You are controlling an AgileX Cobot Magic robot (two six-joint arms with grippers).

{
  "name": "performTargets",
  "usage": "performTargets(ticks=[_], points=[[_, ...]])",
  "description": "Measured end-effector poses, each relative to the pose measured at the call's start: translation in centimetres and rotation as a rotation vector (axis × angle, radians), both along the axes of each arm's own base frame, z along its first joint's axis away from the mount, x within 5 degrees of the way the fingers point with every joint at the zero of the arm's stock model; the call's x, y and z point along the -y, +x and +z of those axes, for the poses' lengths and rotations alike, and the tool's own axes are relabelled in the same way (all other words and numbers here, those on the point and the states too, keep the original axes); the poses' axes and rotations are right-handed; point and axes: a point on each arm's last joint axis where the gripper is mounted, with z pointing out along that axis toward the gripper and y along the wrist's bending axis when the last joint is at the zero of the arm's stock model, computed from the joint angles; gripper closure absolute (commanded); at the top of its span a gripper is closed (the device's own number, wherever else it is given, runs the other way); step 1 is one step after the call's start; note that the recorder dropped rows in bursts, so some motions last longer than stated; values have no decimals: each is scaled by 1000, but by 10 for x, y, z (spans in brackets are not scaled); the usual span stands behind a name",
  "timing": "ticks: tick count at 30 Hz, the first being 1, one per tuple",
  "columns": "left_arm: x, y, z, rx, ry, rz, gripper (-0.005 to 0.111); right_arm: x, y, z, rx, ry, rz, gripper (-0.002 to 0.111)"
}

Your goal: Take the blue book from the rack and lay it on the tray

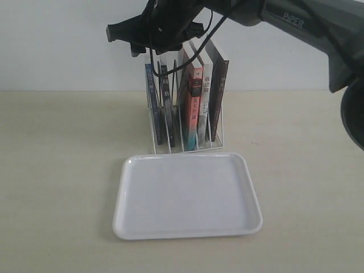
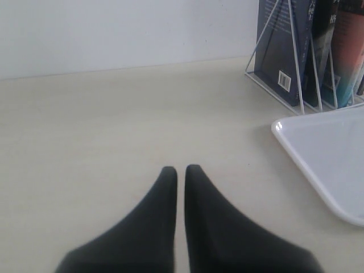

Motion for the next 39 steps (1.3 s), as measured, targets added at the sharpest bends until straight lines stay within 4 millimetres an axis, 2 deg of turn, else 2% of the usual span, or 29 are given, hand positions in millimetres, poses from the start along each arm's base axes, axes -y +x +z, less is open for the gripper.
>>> performTargets(ticks=[6,11,16,22,27,35,39], points=[[0,0,0,0,0,0,102,-4,6,-21,-34,-25,-1,60],[0,0,0,0,0,0,102,-4,6,-24,-35,-26,-1,60],[0,0,0,0,0,0,102,-3,7,-24,-38,-27,-6,75],[0,0,0,0,0,0,102,3,11,-25,-51,-33,-20,78],[0,0,0,0,0,0,102,5,11,-25,-53,-38,-23,108],[0,0,0,0,0,0,102,8,13,-23,-43,-49,-27,108],[0,0,0,0,0,0,102,12,8,-7,-22,-47,-29,108]])
